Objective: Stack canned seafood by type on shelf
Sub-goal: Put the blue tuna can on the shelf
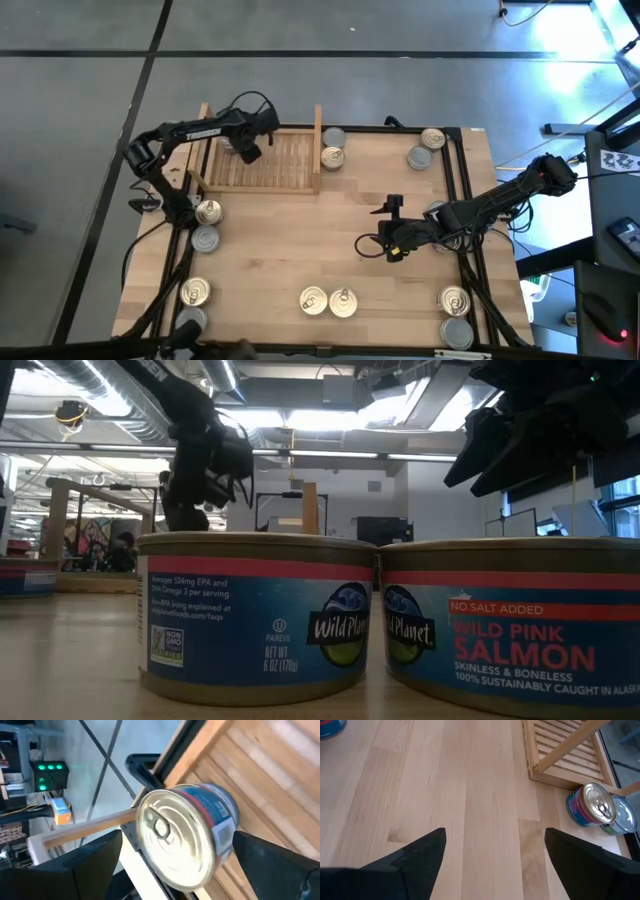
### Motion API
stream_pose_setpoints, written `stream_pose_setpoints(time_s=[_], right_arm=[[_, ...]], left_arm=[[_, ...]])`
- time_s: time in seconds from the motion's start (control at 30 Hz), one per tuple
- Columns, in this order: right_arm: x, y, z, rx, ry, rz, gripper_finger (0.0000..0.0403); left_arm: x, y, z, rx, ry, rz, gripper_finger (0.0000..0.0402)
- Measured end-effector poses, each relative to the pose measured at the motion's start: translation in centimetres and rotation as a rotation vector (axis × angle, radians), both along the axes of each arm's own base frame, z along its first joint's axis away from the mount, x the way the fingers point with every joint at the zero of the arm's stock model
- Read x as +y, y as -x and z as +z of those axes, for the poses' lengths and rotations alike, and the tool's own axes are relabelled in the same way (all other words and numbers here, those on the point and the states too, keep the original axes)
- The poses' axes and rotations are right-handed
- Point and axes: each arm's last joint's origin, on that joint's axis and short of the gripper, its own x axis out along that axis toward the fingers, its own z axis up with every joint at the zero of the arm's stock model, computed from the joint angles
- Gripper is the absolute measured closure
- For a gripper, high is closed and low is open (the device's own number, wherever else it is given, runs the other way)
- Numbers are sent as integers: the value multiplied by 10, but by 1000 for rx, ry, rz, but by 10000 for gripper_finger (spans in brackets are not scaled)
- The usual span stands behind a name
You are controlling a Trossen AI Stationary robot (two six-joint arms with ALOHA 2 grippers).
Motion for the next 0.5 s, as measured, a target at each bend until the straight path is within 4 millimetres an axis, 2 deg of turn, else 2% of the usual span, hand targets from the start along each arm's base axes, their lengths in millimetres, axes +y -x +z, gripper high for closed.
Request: stream_pose_setpoints(time_s=[0.13,0.2,0.4,0.5], right_arm=[[0,0,0,0,0,0,63],[0,0,0,0,0,0,63],[0,0,0,-1,22,0,63],[0,0,0,0,24,2,63]], left_arm=[[2,3,0,-7,-5,21,23],[-2,-2,3,-28,5,7,23],[-36,-34,36,-215,36,-122,23],[-57,-56,54,-363,-24,-208,23]])
